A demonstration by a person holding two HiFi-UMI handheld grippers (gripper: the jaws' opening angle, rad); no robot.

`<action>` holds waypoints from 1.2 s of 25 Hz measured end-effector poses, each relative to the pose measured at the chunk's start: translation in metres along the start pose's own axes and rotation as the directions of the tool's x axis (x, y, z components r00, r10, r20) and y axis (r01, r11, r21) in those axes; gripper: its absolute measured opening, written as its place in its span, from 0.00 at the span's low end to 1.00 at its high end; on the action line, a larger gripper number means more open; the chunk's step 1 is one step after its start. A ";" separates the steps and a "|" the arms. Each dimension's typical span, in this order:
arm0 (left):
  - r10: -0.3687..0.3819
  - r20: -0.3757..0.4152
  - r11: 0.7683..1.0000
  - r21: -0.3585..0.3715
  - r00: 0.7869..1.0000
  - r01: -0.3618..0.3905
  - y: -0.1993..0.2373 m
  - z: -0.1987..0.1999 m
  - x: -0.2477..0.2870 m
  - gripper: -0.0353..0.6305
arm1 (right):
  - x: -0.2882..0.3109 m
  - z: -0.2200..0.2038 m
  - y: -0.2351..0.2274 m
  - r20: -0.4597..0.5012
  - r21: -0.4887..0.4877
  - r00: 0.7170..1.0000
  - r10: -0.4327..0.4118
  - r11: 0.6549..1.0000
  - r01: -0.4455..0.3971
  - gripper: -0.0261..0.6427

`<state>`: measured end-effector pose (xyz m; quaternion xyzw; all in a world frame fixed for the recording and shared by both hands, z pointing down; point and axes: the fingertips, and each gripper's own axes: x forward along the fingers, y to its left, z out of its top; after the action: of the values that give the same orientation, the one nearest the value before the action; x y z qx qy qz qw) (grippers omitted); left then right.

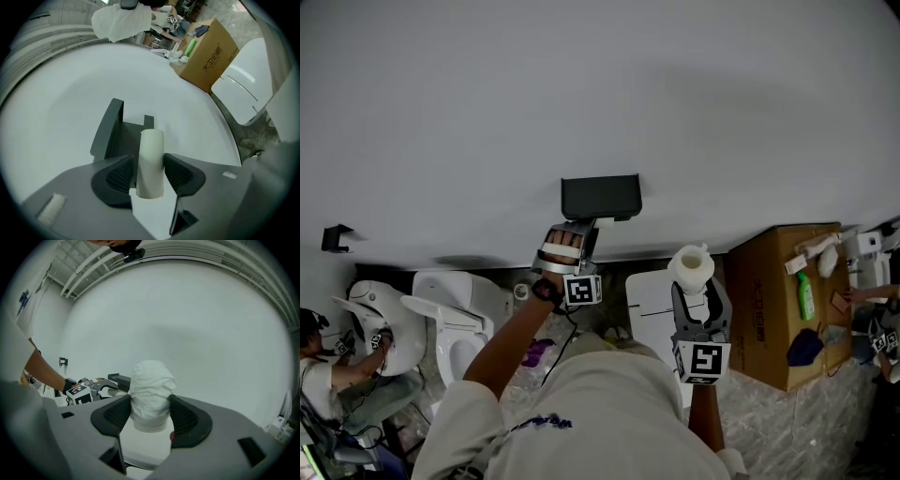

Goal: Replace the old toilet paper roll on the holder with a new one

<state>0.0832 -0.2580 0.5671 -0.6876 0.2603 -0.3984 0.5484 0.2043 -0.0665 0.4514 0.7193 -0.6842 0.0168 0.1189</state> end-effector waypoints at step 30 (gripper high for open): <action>-0.013 0.005 1.000 0.007 1.000 0.013 0.000 0.016 0.000 0.27 | -0.022 -0.011 -0.018 -0.015 0.026 0.998 -0.062 0.998 0.062 0.44</action>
<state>0.0964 -0.2494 0.5660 -0.6885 0.2531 -0.4009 0.5488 0.2226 -0.0420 0.4552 0.7417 -0.6603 0.0271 0.1147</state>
